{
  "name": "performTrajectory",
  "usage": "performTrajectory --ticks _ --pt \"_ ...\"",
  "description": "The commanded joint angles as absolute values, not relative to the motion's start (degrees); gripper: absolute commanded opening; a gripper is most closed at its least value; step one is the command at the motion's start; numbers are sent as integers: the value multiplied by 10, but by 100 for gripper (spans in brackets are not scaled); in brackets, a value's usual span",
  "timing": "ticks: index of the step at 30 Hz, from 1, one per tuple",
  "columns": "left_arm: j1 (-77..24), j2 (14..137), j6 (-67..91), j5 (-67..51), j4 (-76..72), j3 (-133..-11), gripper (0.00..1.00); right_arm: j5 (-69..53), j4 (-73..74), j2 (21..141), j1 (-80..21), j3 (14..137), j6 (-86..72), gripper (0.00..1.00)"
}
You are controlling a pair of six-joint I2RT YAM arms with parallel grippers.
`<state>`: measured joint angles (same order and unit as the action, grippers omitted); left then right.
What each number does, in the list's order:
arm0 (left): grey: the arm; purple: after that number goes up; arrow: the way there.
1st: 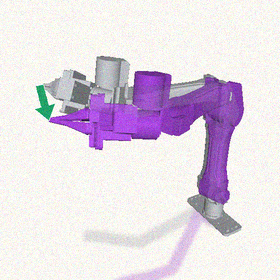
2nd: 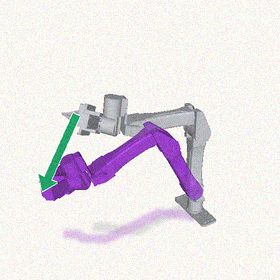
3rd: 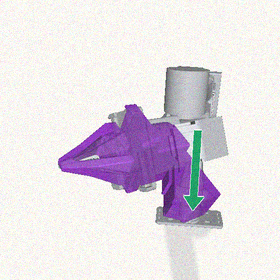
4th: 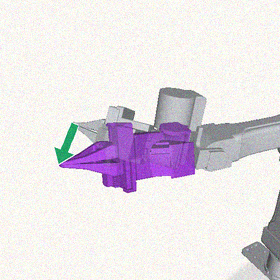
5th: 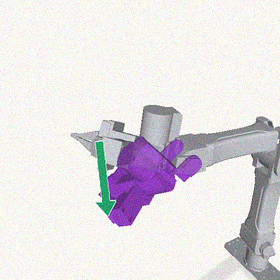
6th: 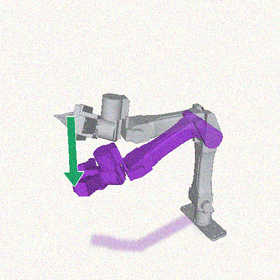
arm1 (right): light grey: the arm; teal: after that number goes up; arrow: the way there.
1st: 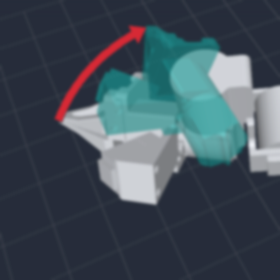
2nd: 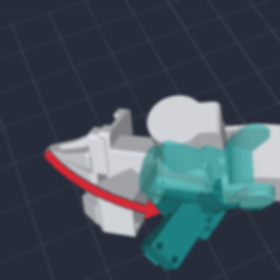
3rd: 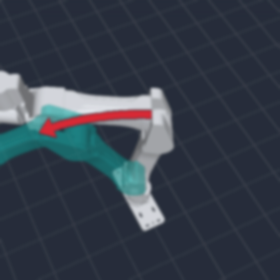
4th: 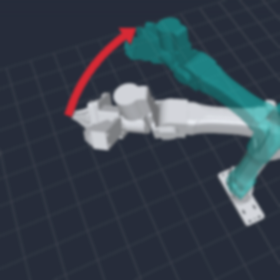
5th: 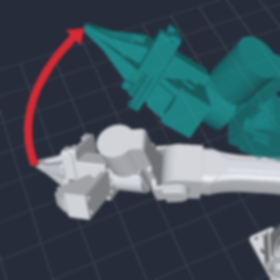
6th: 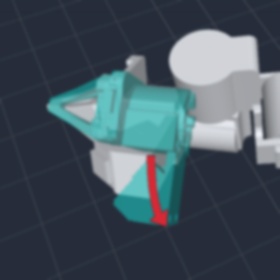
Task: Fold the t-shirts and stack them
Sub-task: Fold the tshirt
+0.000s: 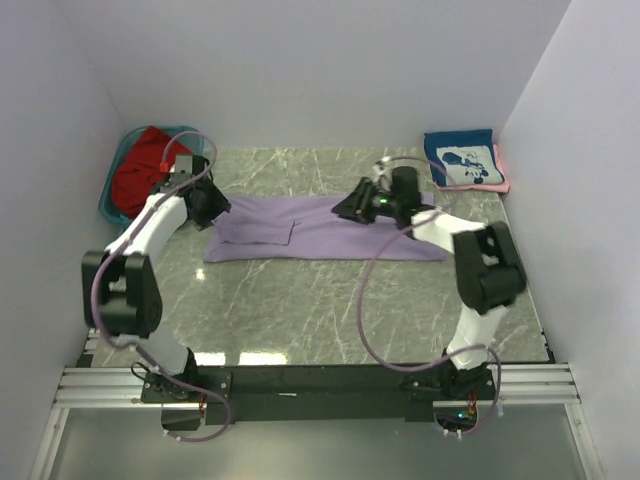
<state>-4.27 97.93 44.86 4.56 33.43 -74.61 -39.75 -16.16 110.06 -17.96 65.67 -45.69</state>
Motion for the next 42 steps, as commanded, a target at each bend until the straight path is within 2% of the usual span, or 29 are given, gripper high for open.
performTrajectory --ticks 1,5,9,21,23,29,32,36,42 --pt "-47 909 442 51 331 -694 59 -407 -144 1001 -112 585 -402 44" --pt "-40 882 474 75 309 -626 46 -402 -142 941 -26 470 -403 42" --pt "-29 890 502 82 270 -564 34 -380 -149 904 54 406 -391 40" --pt "15 955 541 91 271 -520 23 -389 -291 998 235 306 -487 38" --pt "25 952 548 97 275 -510 23 -395 -299 1001 246 298 -503 36" --pt "40 938 544 109 301 -516 23 -335 -191 923 250 315 -451 36" --pt "40 915 539 94 305 -526 27 -336 -178 894 242 318 -442 37" --pt "32 868 522 55 291 -536 38 -332 -149 861 214 338 -420 37" --pt "7 835 521 53 275 -566 39 -321 -109 879 176 384 -388 37"
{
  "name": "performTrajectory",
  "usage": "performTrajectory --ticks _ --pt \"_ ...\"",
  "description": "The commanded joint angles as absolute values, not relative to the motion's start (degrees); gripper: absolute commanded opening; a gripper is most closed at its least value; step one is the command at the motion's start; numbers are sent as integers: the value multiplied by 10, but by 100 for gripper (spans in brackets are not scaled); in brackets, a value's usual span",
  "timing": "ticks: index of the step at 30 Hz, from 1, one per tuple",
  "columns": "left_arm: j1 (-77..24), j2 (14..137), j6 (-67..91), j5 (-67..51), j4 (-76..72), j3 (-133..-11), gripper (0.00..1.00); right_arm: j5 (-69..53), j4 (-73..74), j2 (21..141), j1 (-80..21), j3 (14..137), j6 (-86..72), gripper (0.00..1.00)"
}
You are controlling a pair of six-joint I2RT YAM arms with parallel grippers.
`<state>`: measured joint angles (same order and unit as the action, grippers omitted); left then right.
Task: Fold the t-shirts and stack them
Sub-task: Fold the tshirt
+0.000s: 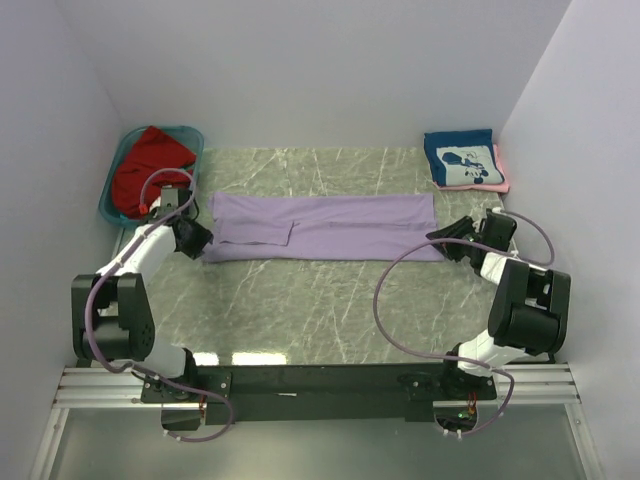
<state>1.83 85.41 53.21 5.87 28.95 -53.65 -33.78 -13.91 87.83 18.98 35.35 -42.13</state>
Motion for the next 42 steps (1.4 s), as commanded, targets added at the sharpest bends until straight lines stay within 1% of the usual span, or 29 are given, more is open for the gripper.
performTrajectory --ticks 1,5,9,17,19,20,22,25,26,29,32,35,37,41,42 --pt "4 845 522 54 272 -569 39 -319 -104 884 173 396 -383 37" --pt "3 904 525 56 273 -594 37 -322 -95 918 168 408 -388 37" --pt "4 948 535 75 278 -590 34 -281 -70 939 170 407 -383 37" --pt "3 978 548 143 336 -588 36 -222 10 926 182 424 -364 38" --pt "3 977 547 154 350 -597 39 -215 32 918 183 431 -364 39" --pt "4 976 546 160 360 -599 41 -216 37 906 179 432 -366 41" --pt "3 960 547 166 370 -610 47 -214 50 892 171 443 -365 45" --pt "-18 934 543 180 388 -634 56 -172 93 868 120 482 -340 49" --pt "-23 931 543 185 405 -645 59 -146 103 864 87 495 -324 50" --pt "-51 918 542 198 425 -684 72 -125 130 874 36 540 -288 51" --pt "-88 917 545 213 447 -727 74 -108 153 902 -38 582 -251 51" --pt "-119 929 546 218 454 -763 74 -85 166 933 -96 616 -222 51" --pt "-131 952 542 201 446 -781 71 -67 177 955 -132 639 -204 51" --pt "-147 1008 528 178 436 -814 62 -37 209 993 -177 678 -188 51" --pt "-152 1032 526 175 438 -820 61 -36 215 1001 -182 693 -186 51"
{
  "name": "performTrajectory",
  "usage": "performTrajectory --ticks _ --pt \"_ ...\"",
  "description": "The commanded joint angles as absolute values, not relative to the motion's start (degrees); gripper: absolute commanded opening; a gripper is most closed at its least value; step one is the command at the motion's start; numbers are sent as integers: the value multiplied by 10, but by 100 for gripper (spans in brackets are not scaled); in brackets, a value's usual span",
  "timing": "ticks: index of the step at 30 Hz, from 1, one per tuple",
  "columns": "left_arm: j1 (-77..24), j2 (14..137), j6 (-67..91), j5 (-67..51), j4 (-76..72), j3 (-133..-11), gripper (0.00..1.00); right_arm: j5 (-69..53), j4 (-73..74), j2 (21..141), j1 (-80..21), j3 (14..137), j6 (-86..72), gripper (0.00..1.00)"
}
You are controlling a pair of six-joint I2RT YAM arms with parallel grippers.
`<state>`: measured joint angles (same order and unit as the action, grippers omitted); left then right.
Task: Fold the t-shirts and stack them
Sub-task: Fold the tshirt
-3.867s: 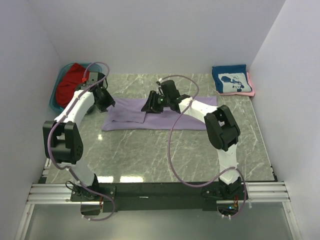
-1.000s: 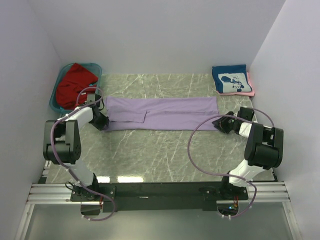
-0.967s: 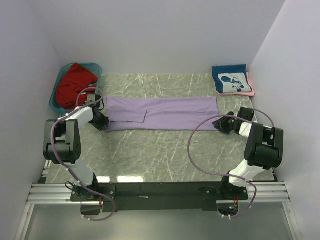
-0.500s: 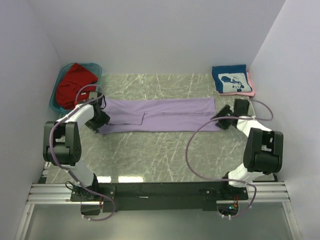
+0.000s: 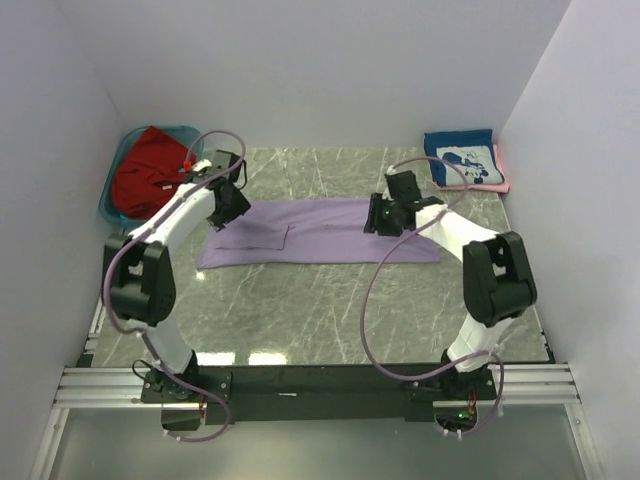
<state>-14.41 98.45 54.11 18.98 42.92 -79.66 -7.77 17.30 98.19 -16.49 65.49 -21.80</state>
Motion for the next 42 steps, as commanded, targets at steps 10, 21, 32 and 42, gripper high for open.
performTrajectory --ticks 10,21,32,42 --pt "-169 1126 520 169 433 -845 62 -4 287 1092 -245 748 -164 52" --pt "-169 1240 458 215 458 -932 65 -42 431 1139 -320 761 -123 52" --pt "-170 1309 253 200 354 -1038 85 -205 533 1178 -496 829 -99 52" --pt "-174 1344 131 163 250 -1079 93 -276 548 1312 -583 1070 -111 52"
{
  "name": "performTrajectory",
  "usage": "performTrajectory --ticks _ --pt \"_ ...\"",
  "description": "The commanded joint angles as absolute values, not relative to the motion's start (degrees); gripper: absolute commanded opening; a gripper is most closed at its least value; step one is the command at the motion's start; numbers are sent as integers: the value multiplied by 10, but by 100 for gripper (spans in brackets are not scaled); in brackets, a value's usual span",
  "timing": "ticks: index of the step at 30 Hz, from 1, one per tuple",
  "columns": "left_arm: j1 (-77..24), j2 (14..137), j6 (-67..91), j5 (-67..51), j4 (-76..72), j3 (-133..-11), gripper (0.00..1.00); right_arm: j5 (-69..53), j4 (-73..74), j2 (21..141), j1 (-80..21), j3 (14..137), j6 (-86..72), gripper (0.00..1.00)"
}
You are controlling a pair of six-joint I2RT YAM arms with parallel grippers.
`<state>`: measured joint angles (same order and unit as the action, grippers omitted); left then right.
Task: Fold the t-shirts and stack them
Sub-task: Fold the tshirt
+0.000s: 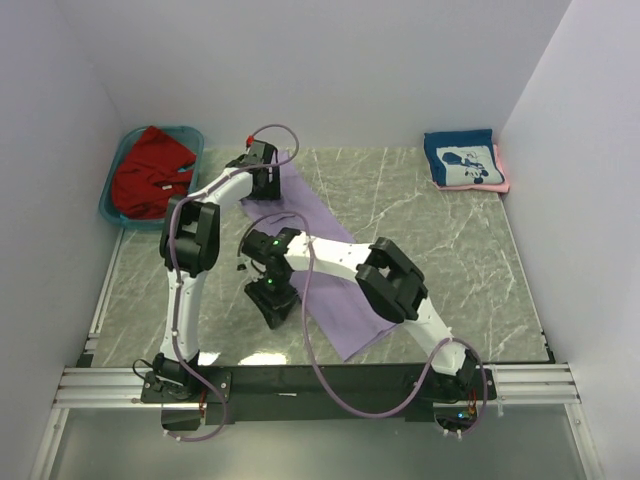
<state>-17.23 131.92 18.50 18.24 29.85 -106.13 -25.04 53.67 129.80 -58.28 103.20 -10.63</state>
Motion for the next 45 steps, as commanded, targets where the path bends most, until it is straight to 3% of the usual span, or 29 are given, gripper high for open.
performTrajectory --ticks 1,4,10,18,27,38,45 --pt "-174 1344 129 163 240 -1083 94 -270 546 1306 -584 1073 -112 52" --pt "-174 1333 134 167 240 -1104 96 -236 539 1255 -579 1054 -110 53" --pt "-174 1262 171 176 227 -1110 99 -150 482 1086 -534 894 -131 58" --pt "-178 1180 330 184 300 -1102 99 -82 418 926 -410 677 -140 63" --pt "-227 1179 414 162 329 -1034 86 -113 394 943 -389 621 -129 57" --pt "-232 1288 399 143 330 -1074 84 -115 389 1000 -397 614 -143 56" --pt "-231 1351 361 134 325 -1118 86 -141 399 1060 -473 660 -159 54"
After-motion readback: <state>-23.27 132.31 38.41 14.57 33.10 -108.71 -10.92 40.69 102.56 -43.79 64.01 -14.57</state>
